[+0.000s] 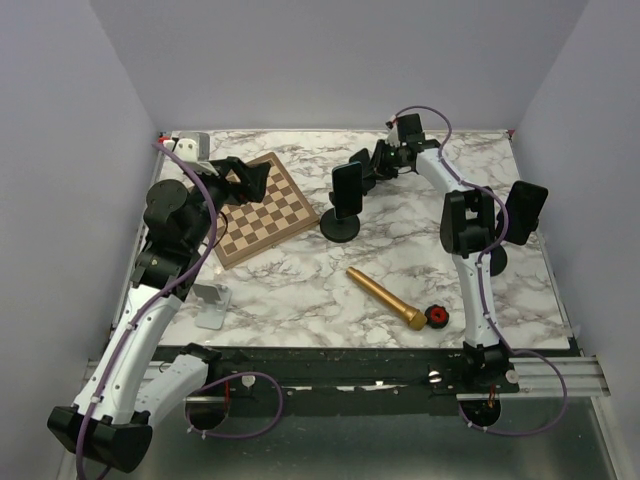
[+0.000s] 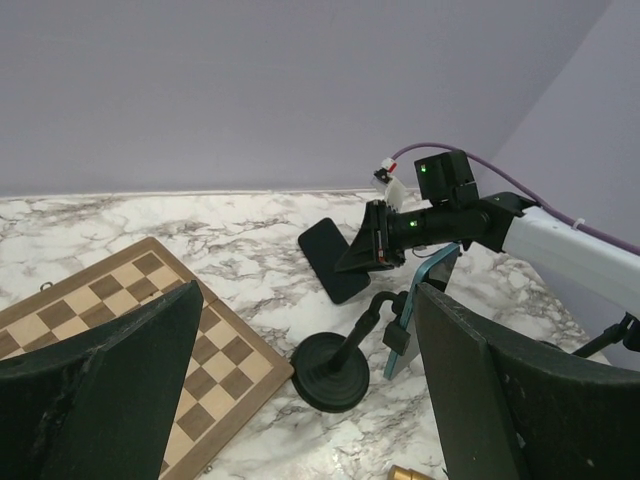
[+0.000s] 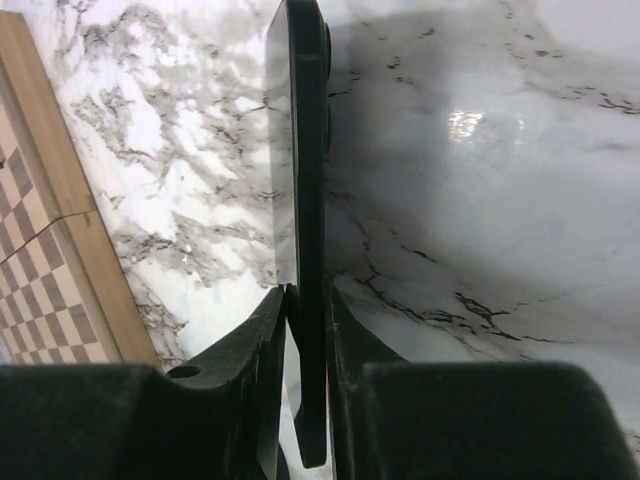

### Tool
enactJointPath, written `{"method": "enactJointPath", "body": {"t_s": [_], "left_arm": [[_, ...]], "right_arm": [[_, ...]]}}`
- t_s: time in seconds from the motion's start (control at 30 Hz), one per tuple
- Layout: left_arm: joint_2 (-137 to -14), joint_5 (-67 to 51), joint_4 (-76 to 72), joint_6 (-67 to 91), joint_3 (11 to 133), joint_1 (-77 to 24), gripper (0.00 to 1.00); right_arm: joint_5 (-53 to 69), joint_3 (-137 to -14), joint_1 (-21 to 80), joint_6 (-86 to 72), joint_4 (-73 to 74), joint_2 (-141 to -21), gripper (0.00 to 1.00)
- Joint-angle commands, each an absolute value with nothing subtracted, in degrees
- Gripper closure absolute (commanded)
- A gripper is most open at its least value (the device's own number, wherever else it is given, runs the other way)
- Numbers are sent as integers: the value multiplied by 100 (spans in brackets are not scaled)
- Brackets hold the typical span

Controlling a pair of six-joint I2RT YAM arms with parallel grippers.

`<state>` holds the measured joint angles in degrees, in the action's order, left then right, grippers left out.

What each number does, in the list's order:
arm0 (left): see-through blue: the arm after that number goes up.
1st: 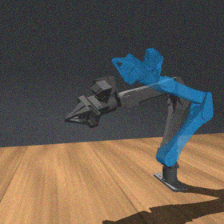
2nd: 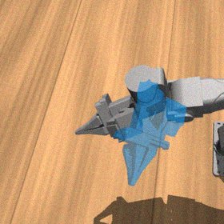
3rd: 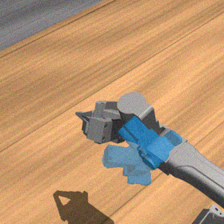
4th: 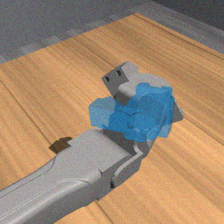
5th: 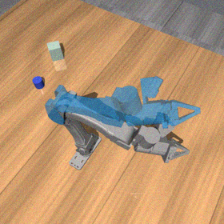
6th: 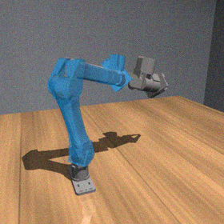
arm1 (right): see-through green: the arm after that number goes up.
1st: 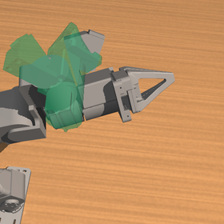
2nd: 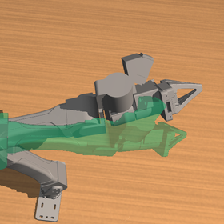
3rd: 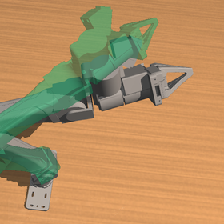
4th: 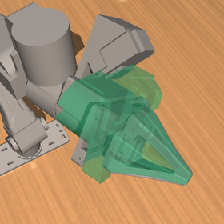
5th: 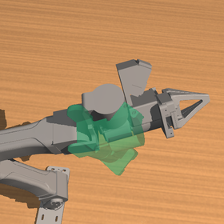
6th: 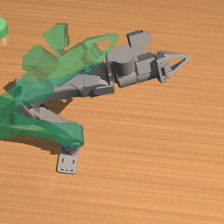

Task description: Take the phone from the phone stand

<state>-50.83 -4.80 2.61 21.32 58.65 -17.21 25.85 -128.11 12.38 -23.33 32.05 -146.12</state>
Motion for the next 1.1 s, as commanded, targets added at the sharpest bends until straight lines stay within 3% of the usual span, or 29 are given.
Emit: {"method": "enactJointPath", "body": {"t_s": [0.0, 0.17, 0.33, 0.43, 0.73, 1.07], "left_arm": [[-5136, -639, 152, 2164, 5818, -1679, 7], [-5136, -643, 131, 2162, 5810, -1677, 7], [-5203, -819, 124, 2152, 5845, -1679, 7], [-5216, -809, 136, 2145, 5853, -1679, 7], [-5211, -760, 193, 2162, 5867, -1678, 6], [-5374, -1064, 233, 2377, 5942, -1678, 5]], "right_arm": [[1791, -12498, 1239, -2248, 3173, -14758, 71], [1676, -12331, 1239, -2284, 3099, -14567, 59], [1459, -12428, 1239, -2223, 3300, -14476, 30], [1121, -12346, 1248, -2209, 3494, -14318, 21], [-412, -10950, 1508, -2107, 3743, -12646, 19], [-534, -6392, 2349, -2854, 2034, -9053, 19]]}}
